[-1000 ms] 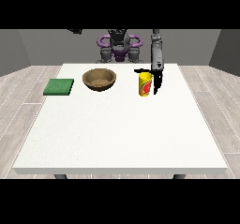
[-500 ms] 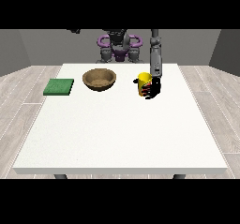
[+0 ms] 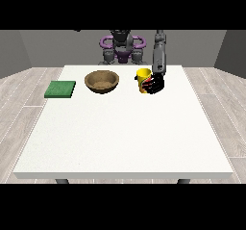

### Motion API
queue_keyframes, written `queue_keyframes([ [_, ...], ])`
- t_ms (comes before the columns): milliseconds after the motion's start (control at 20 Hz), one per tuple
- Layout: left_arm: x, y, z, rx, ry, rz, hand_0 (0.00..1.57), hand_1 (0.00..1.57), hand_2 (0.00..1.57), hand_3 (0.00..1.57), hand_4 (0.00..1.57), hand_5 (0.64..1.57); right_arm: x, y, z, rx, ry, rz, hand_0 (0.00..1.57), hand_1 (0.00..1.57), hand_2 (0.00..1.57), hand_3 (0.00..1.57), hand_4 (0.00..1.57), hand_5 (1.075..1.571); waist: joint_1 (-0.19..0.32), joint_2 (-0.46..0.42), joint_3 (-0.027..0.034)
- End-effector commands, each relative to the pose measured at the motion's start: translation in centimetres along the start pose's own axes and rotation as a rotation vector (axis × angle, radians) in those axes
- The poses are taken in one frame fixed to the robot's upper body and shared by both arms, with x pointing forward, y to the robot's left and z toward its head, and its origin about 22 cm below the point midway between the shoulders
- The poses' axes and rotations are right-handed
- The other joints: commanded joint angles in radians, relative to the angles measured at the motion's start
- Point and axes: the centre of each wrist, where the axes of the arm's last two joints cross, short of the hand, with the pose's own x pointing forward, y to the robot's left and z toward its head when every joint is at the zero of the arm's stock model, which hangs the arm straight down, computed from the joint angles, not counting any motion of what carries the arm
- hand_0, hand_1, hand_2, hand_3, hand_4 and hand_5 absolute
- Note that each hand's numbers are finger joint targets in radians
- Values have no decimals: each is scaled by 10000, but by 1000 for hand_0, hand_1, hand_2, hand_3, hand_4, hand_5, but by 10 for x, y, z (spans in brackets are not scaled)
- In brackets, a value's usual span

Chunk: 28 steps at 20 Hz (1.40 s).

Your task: Pick the cup and pour the ball into the bowl, then pick the bowl and place it on the pad

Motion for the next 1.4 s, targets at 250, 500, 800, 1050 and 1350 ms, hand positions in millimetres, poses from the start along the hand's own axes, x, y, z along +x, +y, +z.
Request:
queue_keyframes([
  [250,38,-37,-51,-685,-360,-3330,1394,1394,1571,1571,1096,1526,-26,-26,-9,-333,838,-241,0,0,0,0,238,1560,123,-746,0],
  [500,64,-72,-72,-711,-668,-5307,1425,1425,1571,1571,1010,1558,-38,-19,-17,-64,753,-219,0,0,0,0,279,1560,83,-765,1],
  [800,73,-86,-80,-923,-404,-6319,1415,1415,1571,1571,971,1562,-44,-27,-10,-51,998,-80,0,0,0,0,332,1563,-5,-838,-11],
  [1050,82,-92,-92,-418,-2070,-8641,1370,1370,1571,1571,805,1567,-38,-13,-31,-18,433,-146,0,0,0,0,337,1564,151,-371,-4],
  [1350,82,-134,-70,-2120,-2730,-11192,1363,1363,1522,1571,891,1524,-79,-8,-21,-193,1841,-510,0,0,0,0,373,1565,226,-1739,13],
])
